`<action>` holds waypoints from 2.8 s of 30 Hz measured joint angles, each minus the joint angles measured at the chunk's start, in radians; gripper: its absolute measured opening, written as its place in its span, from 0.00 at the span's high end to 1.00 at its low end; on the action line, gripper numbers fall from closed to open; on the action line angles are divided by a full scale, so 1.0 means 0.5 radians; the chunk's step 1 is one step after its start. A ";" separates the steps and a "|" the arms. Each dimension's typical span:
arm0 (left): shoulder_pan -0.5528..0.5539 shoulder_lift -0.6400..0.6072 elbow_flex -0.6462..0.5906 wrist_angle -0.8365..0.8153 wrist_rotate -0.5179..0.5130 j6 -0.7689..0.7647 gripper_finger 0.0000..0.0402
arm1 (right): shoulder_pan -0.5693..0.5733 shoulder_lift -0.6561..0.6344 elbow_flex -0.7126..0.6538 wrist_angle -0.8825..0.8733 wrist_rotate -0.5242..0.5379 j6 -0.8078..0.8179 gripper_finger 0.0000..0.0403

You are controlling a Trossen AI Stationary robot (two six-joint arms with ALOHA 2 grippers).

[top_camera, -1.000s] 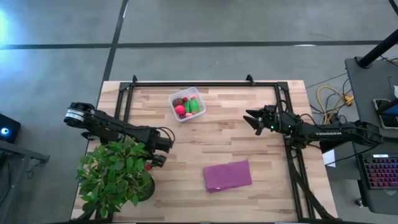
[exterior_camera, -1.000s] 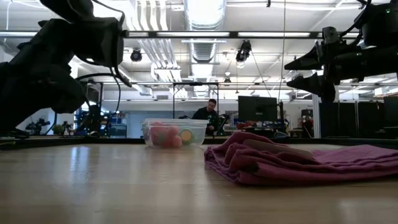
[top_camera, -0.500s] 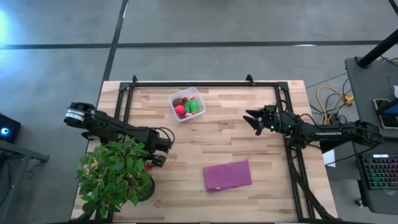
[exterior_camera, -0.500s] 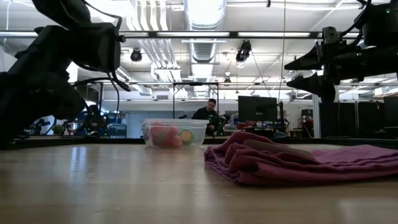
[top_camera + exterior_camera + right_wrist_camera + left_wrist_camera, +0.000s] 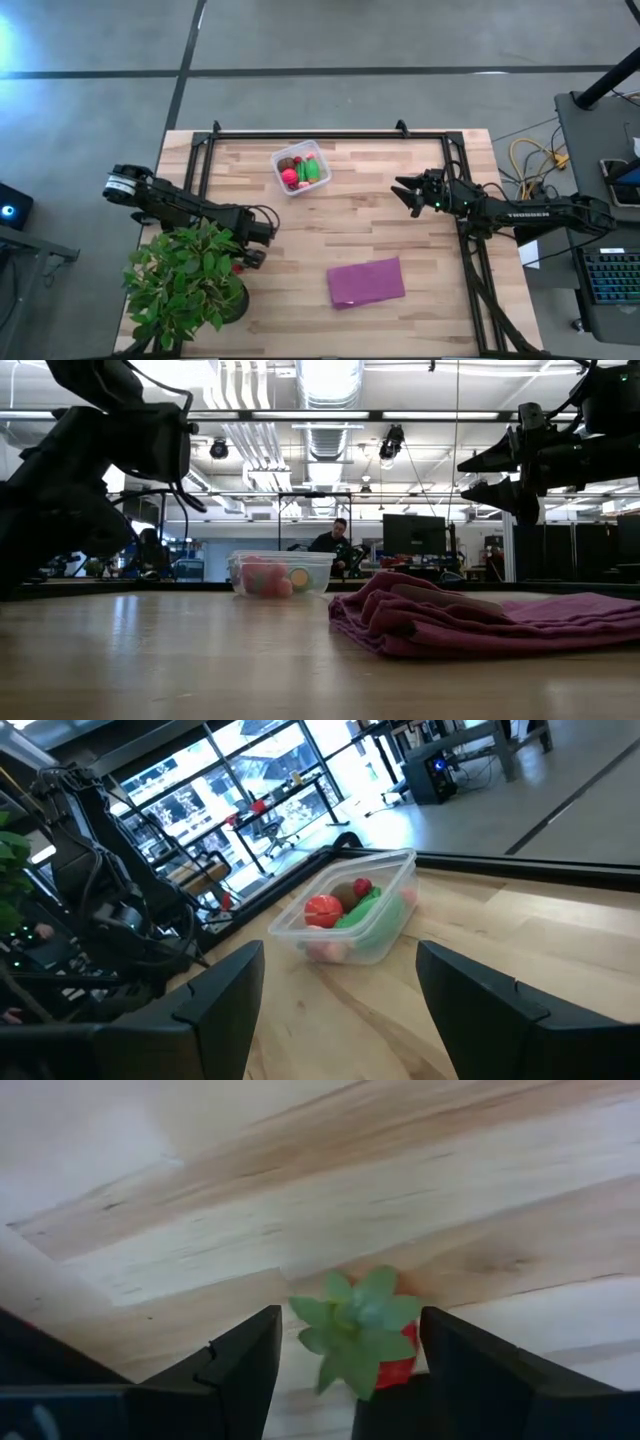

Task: Pick and placing Produce into tupperware
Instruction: Put the red strawberry into the transparent bin, then return to Home Position

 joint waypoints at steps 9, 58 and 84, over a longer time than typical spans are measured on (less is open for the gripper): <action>-0.002 0.000 0.018 0.056 0.065 -0.020 0.44 | 0.000 0.000 0.000 0.000 0.000 0.000 0.37; 0.819 -0.227 0.396 0.190 -0.853 0.930 0.66 | 0.000 0.002 0.000 0.000 0.000 0.000 0.37; 1.431 0.541 1.229 0.484 -0.580 1.834 0.33 | 0.000 0.005 0.000 0.000 0.001 0.000 0.37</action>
